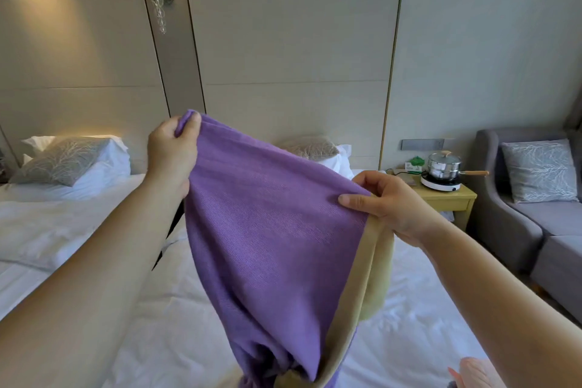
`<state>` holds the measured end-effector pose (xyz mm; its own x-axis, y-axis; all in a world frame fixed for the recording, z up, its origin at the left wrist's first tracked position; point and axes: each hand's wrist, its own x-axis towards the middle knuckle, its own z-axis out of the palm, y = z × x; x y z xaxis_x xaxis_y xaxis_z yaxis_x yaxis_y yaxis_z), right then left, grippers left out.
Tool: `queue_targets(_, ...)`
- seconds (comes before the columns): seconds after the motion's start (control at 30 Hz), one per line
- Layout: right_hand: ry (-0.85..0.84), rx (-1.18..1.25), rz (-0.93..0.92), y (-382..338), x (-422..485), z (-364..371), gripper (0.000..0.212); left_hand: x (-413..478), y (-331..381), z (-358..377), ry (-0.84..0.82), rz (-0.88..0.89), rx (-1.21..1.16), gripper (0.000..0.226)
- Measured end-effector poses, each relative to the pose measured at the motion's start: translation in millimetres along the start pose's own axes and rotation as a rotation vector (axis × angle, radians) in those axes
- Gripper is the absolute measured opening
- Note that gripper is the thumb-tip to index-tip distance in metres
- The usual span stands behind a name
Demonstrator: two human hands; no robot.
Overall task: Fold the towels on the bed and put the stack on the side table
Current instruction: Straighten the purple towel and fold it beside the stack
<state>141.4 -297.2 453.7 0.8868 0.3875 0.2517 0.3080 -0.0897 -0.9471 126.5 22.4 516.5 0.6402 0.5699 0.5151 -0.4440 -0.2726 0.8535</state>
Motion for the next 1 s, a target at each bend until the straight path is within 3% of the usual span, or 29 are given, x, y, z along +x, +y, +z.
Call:
queue_targets(0.1,-0.085,-0.075,0.087,6.3,-1.7,-5.1,0.042,5.0,-18.4,-17.0,0.055,-0.026,0.078,0.031)
queue_targets(0.3,-0.038,-0.004,0.011,6.4,0.8,-2.7,0.037,-19.9,-52.2,-8.2,-0.153,-0.088,0.389,0.020)
queue_targets(0.4,-0.136,-0.082,-0.041,-2.3,6.4,15.8,0.025,-49.3,-44.1,16.2,-0.477,0.033,0.399,0.035)
queue_targets(0.5,-0.188,-0.078,-0.060,-8.7,9.9,30.4,0.022,-86.0,-30.0,40.3,-1.005,-0.085,0.200,0.045)
queue_targets(0.57,-0.182,-0.047,-0.057,-11.1,8.8,32.9,0.025,-99.9,-31.1,50.0,-1.112,-0.112,0.220,0.048)
queue_targets(0.73,-0.210,0.151,-0.061,1.8,-6.1,21.9,0.032,-90.8,-14.0,60.4,-0.932,0.010,0.059,0.020)
queue_targets(0.87,-0.319,0.420,-0.044,20.5,-20.4,25.6,0.044,-76.1,16.8,70.0,-0.856,0.198,-0.018,0.012)
queue_targets(1.0,-0.350,0.306,0.018,30.7,-28.8,19.2,0.038,-45.3,44.5,67.8,-0.635,0.216,-0.119,0.013)
